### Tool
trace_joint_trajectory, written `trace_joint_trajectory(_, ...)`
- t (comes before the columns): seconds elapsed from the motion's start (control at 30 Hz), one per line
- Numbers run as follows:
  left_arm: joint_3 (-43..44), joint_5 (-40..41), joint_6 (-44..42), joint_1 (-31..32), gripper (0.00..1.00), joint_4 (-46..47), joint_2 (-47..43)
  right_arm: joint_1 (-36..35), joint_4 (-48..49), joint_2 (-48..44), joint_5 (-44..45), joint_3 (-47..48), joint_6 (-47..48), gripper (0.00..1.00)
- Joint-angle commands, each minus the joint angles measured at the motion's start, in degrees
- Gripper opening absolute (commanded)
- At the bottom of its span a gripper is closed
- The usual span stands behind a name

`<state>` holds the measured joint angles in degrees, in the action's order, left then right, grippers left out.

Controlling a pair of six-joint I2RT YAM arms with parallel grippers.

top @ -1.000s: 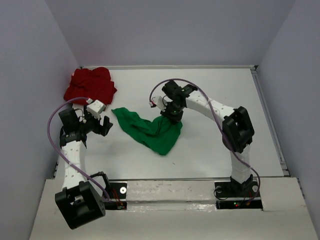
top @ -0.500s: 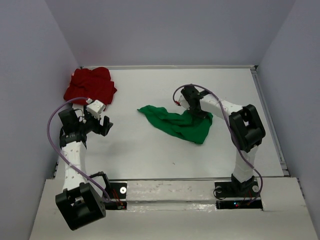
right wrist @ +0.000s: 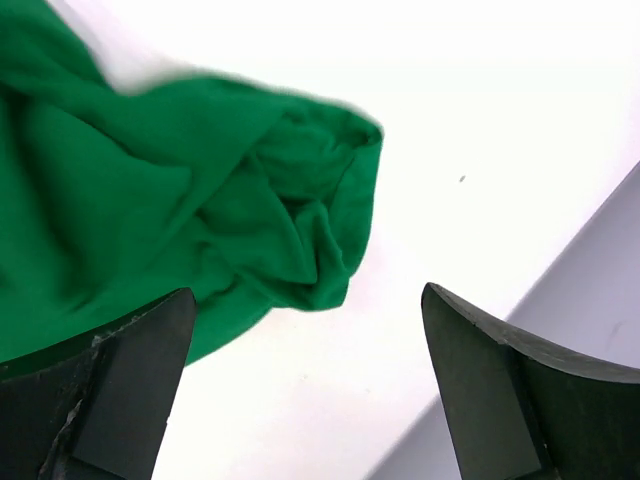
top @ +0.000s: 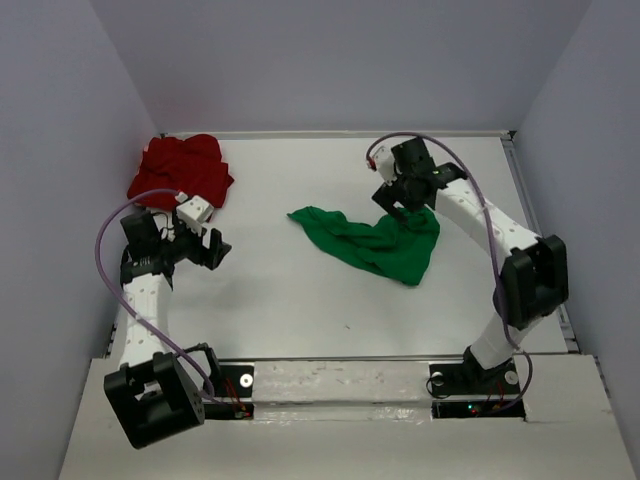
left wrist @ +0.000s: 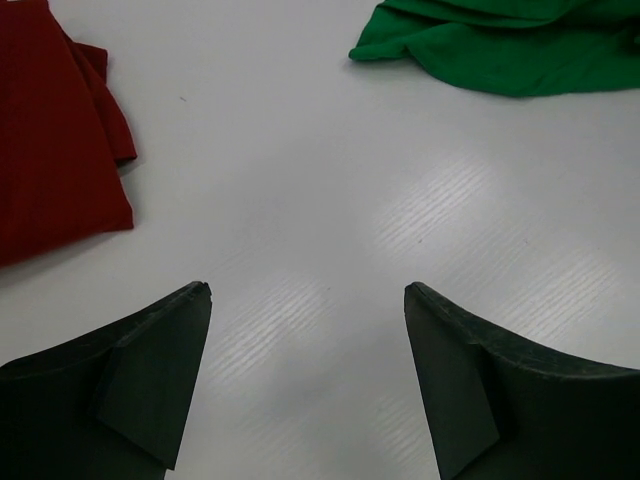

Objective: Fold and stack the t-shirts
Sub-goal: Flatten out the tshirt

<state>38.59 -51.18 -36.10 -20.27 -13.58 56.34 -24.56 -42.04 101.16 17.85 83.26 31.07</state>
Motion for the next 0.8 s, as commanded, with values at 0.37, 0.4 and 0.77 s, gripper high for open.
trace_joint_trajectory(0.37,31.25,-14.45,2.59,11.91,0.81,-12.16,37.92,12.51,4.78,-23.55,-10.28,-14.07,-10.41,0.99)
trace_joint_trajectory(0.4,32.59,-15.26,4.52,12.27,0.81,-11.73,40.32,12.52,4.86,-24.60,-10.46,-15.22,-10.85,0.99)
trace_joint_trajectory(0.77,41.83,-15.89,24.75,19.92,0.75,-6.37,59.50,19.99,4.25,-28.48,-15.21,-18.75,-12.35,0.99)
